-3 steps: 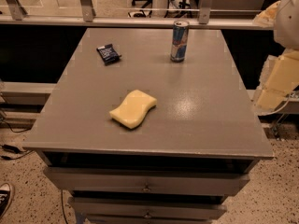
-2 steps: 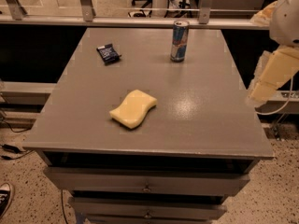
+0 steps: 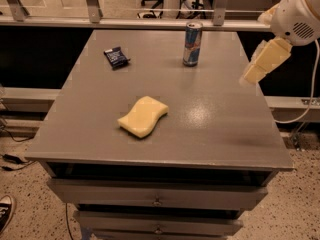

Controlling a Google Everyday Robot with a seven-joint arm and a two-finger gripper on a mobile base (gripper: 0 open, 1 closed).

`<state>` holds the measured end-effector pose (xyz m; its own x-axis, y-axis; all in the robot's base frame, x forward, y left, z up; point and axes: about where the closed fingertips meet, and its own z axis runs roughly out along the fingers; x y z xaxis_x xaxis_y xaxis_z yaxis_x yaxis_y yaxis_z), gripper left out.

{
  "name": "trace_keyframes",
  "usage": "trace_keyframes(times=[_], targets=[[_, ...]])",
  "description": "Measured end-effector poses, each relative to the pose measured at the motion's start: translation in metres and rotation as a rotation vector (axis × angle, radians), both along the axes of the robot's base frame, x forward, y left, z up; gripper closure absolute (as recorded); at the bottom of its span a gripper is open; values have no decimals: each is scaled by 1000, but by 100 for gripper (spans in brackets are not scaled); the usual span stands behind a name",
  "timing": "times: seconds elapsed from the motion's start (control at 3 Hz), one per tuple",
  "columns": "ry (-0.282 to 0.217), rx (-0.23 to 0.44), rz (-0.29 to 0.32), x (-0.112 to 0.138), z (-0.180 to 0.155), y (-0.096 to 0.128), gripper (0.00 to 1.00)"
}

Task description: Knock redbull can over

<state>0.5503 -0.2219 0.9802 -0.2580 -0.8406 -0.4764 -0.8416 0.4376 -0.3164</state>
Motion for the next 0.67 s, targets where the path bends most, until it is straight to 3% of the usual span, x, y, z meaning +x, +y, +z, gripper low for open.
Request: trace_keyframes(times=[0.67], targets=[[-53, 231, -48, 86, -24, 28, 0]])
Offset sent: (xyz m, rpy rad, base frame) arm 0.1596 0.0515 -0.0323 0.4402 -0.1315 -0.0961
